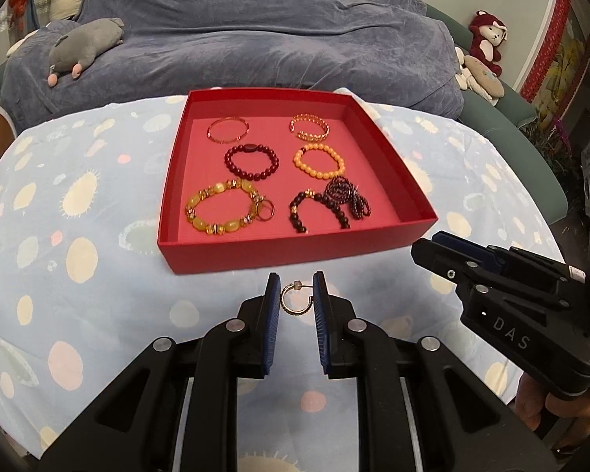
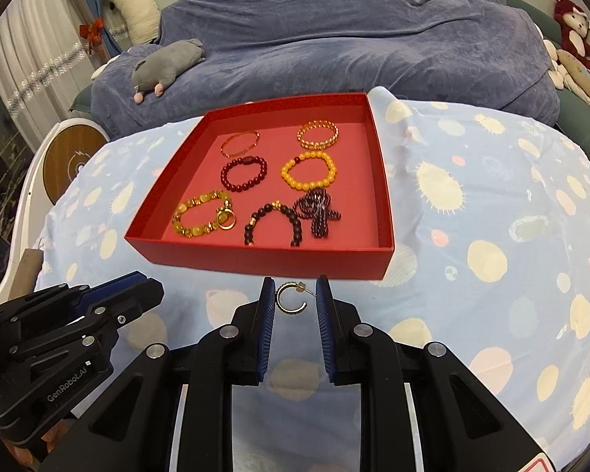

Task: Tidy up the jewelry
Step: 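Carry both earrings into the red box, set them on bead bracelets, open both tools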

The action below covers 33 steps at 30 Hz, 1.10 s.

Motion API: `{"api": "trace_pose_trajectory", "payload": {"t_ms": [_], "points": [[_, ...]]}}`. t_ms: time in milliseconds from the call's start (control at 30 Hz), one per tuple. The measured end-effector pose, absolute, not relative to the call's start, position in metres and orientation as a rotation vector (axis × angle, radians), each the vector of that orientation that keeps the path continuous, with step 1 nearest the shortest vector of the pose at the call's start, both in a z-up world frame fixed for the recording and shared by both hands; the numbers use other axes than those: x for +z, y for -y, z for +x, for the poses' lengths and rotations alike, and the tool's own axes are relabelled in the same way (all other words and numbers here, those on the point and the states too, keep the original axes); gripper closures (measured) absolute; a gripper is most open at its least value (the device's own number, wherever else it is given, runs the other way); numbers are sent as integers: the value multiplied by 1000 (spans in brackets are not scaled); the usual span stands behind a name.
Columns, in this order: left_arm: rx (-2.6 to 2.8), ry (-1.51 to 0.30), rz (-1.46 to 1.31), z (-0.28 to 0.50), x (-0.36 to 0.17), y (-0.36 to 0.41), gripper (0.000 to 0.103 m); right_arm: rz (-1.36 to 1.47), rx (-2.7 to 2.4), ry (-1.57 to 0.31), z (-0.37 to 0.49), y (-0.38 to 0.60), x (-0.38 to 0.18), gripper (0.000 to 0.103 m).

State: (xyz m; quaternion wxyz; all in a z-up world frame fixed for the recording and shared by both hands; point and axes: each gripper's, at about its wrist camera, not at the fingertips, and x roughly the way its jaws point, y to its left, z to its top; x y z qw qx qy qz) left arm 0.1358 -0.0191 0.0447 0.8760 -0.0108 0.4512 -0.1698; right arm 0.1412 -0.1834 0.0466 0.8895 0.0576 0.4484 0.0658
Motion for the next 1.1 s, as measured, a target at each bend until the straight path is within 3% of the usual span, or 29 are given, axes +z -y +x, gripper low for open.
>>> {"api": "trace_pose_trajectory", "payload": {"t_ms": [400,1100], "points": [[-333,-840,30,215,83,33,86,112,166,-866,216,183,79,83],[-258,-923,82,290,27,46,86,99,152,-932,291,173,35,83]]}}
